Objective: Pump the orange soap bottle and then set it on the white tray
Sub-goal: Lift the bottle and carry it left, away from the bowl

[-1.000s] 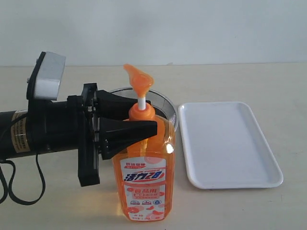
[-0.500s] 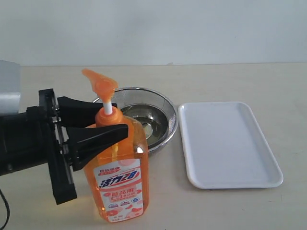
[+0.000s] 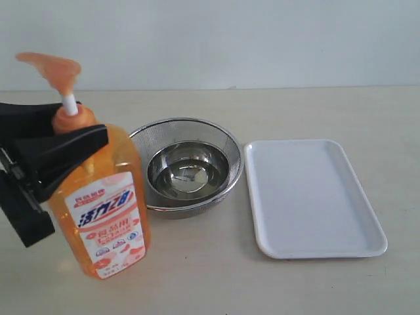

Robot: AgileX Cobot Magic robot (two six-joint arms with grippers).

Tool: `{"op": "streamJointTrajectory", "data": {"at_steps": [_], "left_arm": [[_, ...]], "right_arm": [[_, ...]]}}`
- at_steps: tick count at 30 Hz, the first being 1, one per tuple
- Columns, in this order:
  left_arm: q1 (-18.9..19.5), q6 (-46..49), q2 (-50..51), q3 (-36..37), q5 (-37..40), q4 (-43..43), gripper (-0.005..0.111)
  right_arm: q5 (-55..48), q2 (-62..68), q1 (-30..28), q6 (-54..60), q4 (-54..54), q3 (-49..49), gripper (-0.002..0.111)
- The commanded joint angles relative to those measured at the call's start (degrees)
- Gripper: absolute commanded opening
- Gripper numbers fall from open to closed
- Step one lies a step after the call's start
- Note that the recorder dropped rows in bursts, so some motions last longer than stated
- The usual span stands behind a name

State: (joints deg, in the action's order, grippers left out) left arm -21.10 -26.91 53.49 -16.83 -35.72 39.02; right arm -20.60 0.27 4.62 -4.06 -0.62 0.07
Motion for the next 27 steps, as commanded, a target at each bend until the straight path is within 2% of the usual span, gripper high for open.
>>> {"op": "streamJointTrajectory", "data": {"at_steps": [1, 4, 5, 6, 7, 8, 9, 12, 15, 16, 18, 27], "left_arm": [[-0.18, 4.23, -6.93, -0.41, 2.82, -9.51, 0.005], [-0.18, 12.38, -9.93, -0.41, 6.25, -19.77, 0.005], [-0.18, 18.44, -10.46, -0.41, 6.92, -27.87, 0.005], [-0.18, 20.54, -10.46, -0.41, 6.92, -30.70, 0.005], [-0.18, 25.58, -10.18, -0.41, 6.37, -36.76, 0.005], [-0.18, 28.19, -9.81, -0.41, 5.45, -39.02, 0.005], [-0.18, 33.08, -8.85, -0.41, 2.31, -43.66, 0.005], [-0.18, 35.99, -5.34, -0.61, -2.93, -52.21, 0.005], [-0.18, 36.42, -0.80, -0.61, -9.58, -53.85, 0.005], [-0.18, 38.38, 1.32, -1.27, -10.77, -57.28, 0.005], [-0.18, 42.99, 4.53, -2.89, -10.62, -58.21, 0.005], [-0.18, 41.51, 12.40, -7.24, -14.42, -58.34, 0.005]], "right_arm": [[0.17, -0.27, -0.06, 0.09, 0.05, -0.07, 0.000], [0.17, -0.27, -0.06, 0.09, 0.05, -0.07, 0.000], [0.17, -0.27, -0.06, 0.09, 0.05, -0.07, 0.000], [0.17, -0.27, -0.06, 0.09, 0.05, -0.07, 0.000], [0.17, -0.27, -0.06, 0.09, 0.05, -0.07, 0.000], [0.17, -0.27, -0.06, 0.09, 0.05, -0.07, 0.000], [0.17, -0.27, -0.06, 0.09, 0.05, -0.07, 0.000], [0.17, -0.27, -0.06, 0.09, 0.05, -0.07, 0.000], [0.17, -0.27, -0.06, 0.09, 0.05, -0.07, 0.000], [0.17, -0.27, -0.06, 0.09, 0.05, -0.07, 0.000], [0.17, -0.27, -0.06, 0.09, 0.05, -0.07, 0.000], [0.17, -0.27, -0.06, 0.09, 0.05, -0.07, 0.000]]}}
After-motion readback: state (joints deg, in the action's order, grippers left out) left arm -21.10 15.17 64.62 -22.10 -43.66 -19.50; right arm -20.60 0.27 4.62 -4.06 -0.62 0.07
